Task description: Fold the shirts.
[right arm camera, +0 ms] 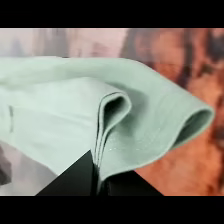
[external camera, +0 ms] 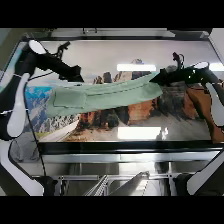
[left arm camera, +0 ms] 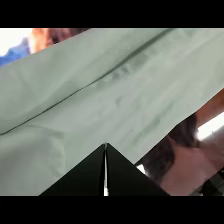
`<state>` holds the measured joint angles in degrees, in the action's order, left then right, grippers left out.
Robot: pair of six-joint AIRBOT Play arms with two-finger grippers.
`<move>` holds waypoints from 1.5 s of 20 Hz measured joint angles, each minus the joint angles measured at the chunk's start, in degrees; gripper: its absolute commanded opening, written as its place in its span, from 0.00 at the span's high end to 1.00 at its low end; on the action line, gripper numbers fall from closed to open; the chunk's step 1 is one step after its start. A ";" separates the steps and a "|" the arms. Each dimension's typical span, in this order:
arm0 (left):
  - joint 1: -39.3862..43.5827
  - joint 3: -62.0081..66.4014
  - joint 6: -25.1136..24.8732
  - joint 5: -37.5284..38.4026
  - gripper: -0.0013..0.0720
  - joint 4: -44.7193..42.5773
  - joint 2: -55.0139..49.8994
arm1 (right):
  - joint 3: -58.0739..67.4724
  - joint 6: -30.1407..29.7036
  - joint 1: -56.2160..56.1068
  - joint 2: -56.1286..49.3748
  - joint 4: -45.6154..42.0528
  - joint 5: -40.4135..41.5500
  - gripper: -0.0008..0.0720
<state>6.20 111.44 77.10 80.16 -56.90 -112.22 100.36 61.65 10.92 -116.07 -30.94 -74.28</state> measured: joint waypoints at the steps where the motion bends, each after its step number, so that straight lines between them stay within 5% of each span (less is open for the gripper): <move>1: 1.88 0.00 0.00 -1.31 0.98 0.00 -1.36 | 0.63 0.63 -0.17 1.01 0.20 -0.81 0.97; 10: 16.96 -0.02 1.25 -19.04 0.96 4.31 -11.13 | 2.16 5.99 -5.03 12.79 1.40 -8.59 0.97; 16: 18.36 1.79 3.06 -21.51 0.96 9.57 -13.27 | 2.19 10.71 -10.67 17.18 1.46 -9.35 0.97; 24: 8.50 6.29 3.04 -2.47 0.97 11.32 -1.92 | 2.19 14.12 -19.69 17.84 1.42 -3.32 0.97; 30: -14.12 3.50 5.29 7.65 0.96 11.39 13.60 | 2.21 13.86 -33.77 13.94 4.17 18.25 0.97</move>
<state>-7.92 114.93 82.39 87.81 -45.52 -98.63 102.56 75.50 -22.85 -102.13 -26.76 -56.03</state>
